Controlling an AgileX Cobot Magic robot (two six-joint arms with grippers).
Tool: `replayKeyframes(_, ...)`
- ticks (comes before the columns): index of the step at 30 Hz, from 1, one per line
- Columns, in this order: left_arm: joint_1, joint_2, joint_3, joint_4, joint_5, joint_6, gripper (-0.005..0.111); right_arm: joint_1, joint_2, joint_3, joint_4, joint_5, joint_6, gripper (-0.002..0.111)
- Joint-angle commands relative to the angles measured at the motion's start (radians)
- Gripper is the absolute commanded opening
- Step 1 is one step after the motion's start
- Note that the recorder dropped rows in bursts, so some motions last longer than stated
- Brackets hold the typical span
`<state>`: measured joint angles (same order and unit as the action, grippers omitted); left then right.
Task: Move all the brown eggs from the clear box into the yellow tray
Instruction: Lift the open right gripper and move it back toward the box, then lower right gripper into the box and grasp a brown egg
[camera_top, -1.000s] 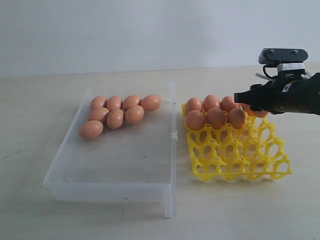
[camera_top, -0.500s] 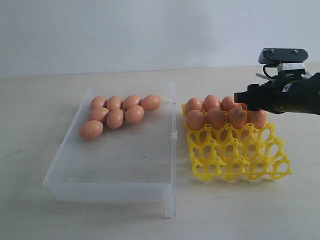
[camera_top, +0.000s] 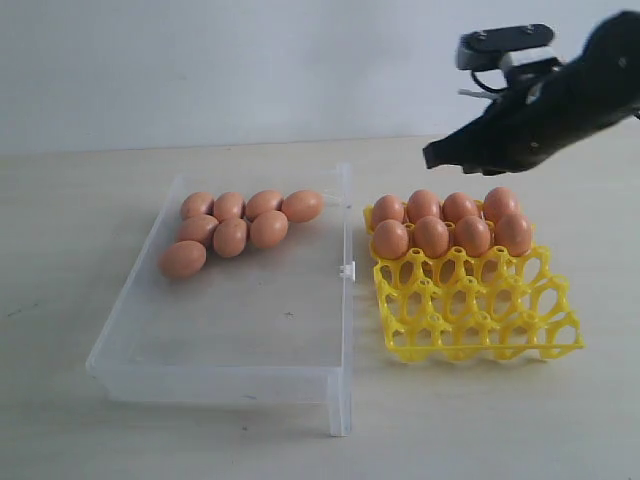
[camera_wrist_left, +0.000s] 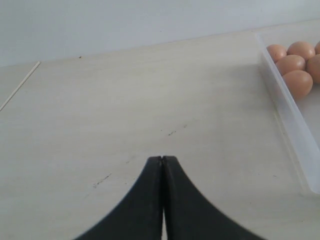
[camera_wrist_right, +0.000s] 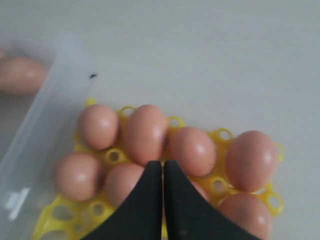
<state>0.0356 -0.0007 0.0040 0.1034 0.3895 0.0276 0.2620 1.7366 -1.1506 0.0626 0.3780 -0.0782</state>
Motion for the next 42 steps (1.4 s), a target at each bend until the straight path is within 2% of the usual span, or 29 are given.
replayKeyframes(1,-0.006,0.001,-0.004,-0.002,-0.009,-0.005,0.0,0.13,0.048,-0.191,0.026,0.238,-0.105,0.0)
replayKeyframes(5,-0.006,0.001,-0.004,-0.002,-0.009,-0.005,0.0,0.248,0.131,-0.345,0.077,0.298,-0.119,0.001)
replayKeyframes(8,-0.006,0.001,-0.004,-0.002,-0.009,-0.005,0.0,0.327,0.21,-0.448,0.13,0.308,-0.119,0.007)
replayKeyframes(13,-0.006,0.001,-0.004,-0.002,-0.009,-0.005,0.0,0.414,0.362,-0.62,0.138,0.306,-0.033,0.024)
replayKeyframes(19,-0.006,0.001,-0.004,-0.002,-0.009,-0.005,0.0,0.445,0.532,-0.81,0.062,0.308,0.167,0.047)
replayKeyframes(23,-0.006,0.001,-0.004,-0.002,-0.009,-0.005,0.0,0.447,0.617,-0.898,-0.01,0.325,0.304,0.05)
replayKeyframes(29,-0.006,0.001,-0.004,-0.002,-0.009,-0.005,0.0,0.447,0.729,-1.02,-0.012,0.357,0.436,0.053)
replayKeyframes(42,-0.006,0.001,-0.004,-0.002,-0.009,-0.005,0.0,0.437,0.803,-1.032,-0.073,0.404,0.523,0.053)
